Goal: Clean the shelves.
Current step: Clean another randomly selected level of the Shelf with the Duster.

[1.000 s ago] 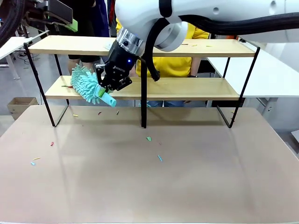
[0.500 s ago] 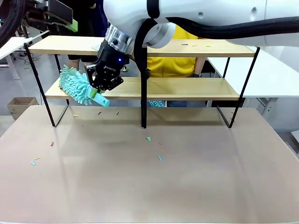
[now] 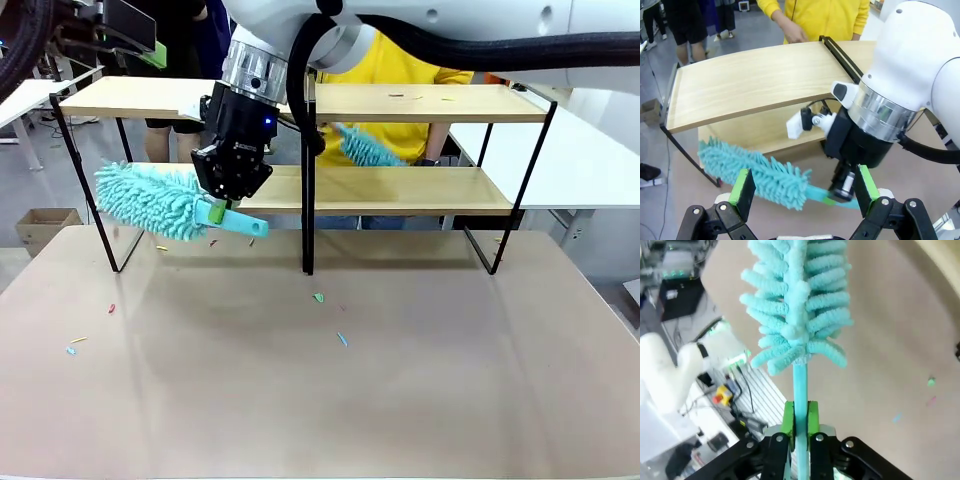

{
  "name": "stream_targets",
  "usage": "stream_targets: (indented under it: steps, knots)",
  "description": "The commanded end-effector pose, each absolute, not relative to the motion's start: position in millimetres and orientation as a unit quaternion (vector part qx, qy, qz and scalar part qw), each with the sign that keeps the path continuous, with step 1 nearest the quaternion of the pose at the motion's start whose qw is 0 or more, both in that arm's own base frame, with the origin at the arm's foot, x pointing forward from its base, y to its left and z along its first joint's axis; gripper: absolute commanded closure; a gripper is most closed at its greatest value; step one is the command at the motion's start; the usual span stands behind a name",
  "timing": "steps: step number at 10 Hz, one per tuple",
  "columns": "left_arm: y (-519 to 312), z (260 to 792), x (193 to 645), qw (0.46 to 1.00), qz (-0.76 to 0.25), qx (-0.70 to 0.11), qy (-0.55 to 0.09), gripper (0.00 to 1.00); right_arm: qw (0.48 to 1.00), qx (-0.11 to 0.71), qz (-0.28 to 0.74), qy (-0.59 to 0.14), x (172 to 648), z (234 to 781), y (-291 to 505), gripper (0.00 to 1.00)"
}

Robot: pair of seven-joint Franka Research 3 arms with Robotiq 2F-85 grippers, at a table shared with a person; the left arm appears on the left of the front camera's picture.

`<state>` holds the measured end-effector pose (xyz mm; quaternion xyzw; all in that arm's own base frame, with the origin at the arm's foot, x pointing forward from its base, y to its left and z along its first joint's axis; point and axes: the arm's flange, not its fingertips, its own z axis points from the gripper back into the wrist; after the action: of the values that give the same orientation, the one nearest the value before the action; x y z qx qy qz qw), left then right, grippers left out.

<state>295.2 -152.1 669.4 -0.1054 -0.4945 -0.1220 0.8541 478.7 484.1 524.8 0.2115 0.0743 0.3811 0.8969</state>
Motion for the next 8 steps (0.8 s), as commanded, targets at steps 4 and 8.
stream_targets:
  steps: [4,8]
  knots:
    - [-152,669,295,0.854,-0.118,-0.101,-0.496,0.0,0.813,0.251,0.504,0.149,453,553,421,1.0]
    - [-152,669,295,0.854,-0.118,-0.101,-0.496,0.0,0.771,0.311,0.535,0.151,439,581,344,1.0]
